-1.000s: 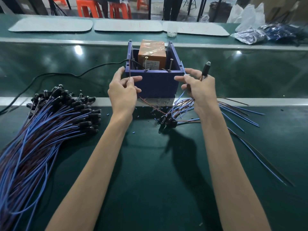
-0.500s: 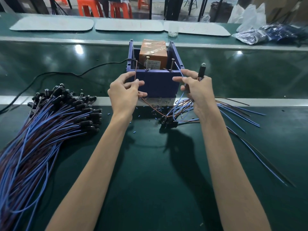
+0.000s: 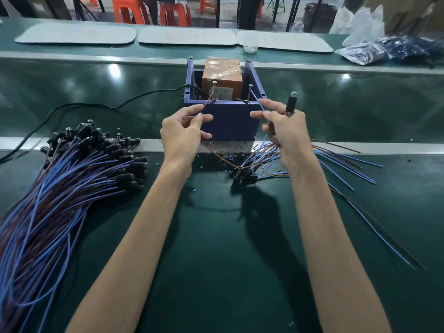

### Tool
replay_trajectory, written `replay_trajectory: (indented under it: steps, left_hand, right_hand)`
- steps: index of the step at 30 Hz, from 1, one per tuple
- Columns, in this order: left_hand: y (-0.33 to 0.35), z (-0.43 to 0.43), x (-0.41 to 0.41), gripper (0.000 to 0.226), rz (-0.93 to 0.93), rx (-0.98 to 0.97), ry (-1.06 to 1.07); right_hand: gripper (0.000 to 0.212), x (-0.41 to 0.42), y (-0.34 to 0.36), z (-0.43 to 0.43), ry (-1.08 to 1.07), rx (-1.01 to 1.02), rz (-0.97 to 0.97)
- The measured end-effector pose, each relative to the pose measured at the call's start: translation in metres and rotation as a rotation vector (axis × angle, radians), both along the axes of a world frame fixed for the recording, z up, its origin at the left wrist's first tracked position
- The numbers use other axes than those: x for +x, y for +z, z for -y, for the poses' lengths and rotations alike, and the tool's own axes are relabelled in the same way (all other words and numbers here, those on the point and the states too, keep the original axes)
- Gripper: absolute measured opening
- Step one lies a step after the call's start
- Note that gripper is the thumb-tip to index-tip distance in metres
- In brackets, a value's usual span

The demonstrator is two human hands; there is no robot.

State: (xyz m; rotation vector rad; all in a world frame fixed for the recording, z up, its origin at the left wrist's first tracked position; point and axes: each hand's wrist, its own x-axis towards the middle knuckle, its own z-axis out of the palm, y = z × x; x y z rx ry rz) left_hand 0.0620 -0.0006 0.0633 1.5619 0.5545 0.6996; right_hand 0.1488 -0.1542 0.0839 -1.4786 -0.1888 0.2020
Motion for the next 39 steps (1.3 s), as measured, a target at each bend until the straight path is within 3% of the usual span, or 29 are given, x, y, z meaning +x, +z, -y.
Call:
replay_trajectory:
  steps: [39]
  left_hand:
    - [0.0059,-0.0001,-0.0017,0.027,-0.023,-0.005,0.009]
  right_hand:
    - [0.031,0.0009,0.0029,0.0034,-0.012,-0.053,0.023]
